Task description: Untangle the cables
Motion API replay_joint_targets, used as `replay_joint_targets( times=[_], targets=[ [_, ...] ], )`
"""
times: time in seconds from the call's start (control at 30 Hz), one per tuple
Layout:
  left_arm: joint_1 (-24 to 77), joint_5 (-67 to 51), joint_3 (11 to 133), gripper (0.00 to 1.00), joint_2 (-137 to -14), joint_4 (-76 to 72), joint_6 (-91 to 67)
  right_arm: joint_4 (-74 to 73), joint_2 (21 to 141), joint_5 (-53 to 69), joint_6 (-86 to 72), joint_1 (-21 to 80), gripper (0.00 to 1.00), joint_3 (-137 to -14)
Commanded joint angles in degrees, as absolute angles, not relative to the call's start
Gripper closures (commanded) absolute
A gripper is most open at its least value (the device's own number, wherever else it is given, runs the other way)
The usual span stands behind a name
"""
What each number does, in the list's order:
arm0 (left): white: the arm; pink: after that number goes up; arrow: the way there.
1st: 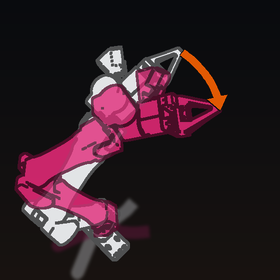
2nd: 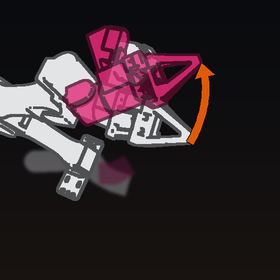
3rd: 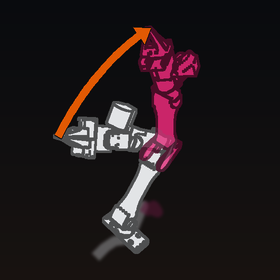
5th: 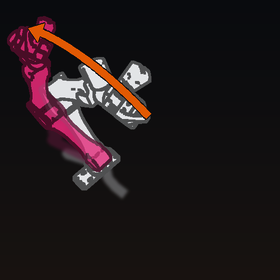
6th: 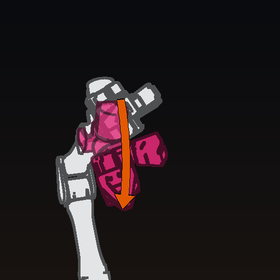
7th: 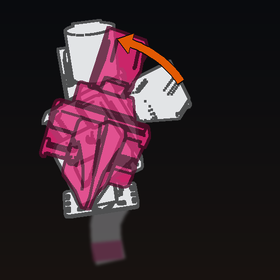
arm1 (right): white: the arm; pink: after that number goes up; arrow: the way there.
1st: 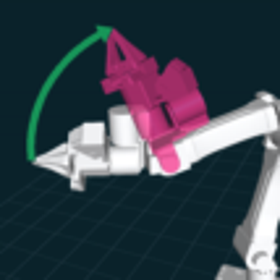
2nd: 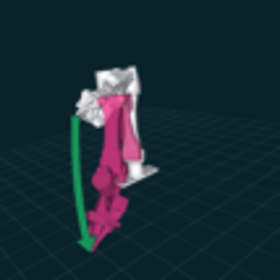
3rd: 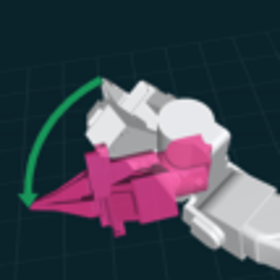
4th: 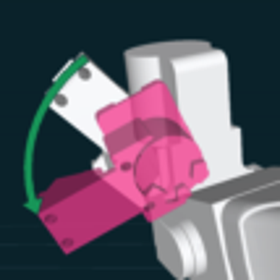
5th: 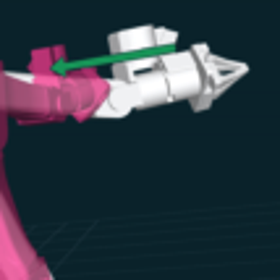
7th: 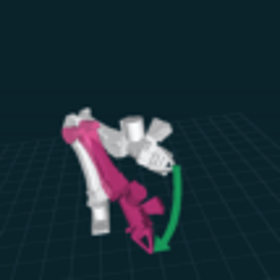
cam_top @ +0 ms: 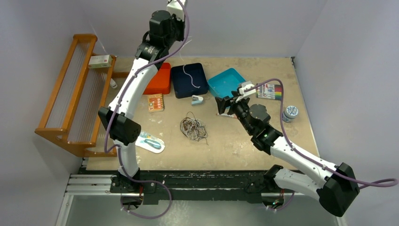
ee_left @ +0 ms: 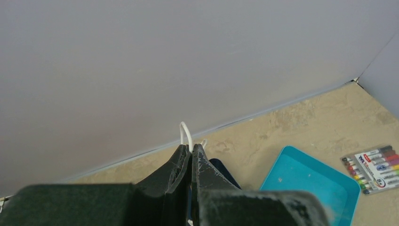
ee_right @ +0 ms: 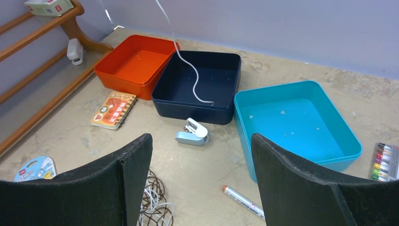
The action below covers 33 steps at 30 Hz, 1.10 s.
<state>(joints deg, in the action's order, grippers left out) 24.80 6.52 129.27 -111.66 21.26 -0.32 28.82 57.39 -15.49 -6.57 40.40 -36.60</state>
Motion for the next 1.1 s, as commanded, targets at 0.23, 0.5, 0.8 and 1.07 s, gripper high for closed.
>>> replay_joint_targets(
  times=[0.23,0.5,0.8,1.07],
  targets=[
    [22.12,-5.38,122.24,1.00,-109.25,16.97,2.77,31.33,58.18,-15.07,-6.17,40.43,0.21,-39.08],
    [21.62,-9.60,111.36,1.00,-106.83,15.18,-0.05,32.72,59.64,-13.36,-7.11,40.43,0.21,-39.18],
    [21.19,-7.89,108.11,1.00,-108.86,16.91,0.44,32.86,60.36,-12.07,-7.23,40.43,0.21,-39.29],
    [21.09,-10.60,116.10,1.00,-116.70,17.74,-1.03,32.87,60.37,-11.63,-7.61,40.43,0.21,-39.11]
  ],
)
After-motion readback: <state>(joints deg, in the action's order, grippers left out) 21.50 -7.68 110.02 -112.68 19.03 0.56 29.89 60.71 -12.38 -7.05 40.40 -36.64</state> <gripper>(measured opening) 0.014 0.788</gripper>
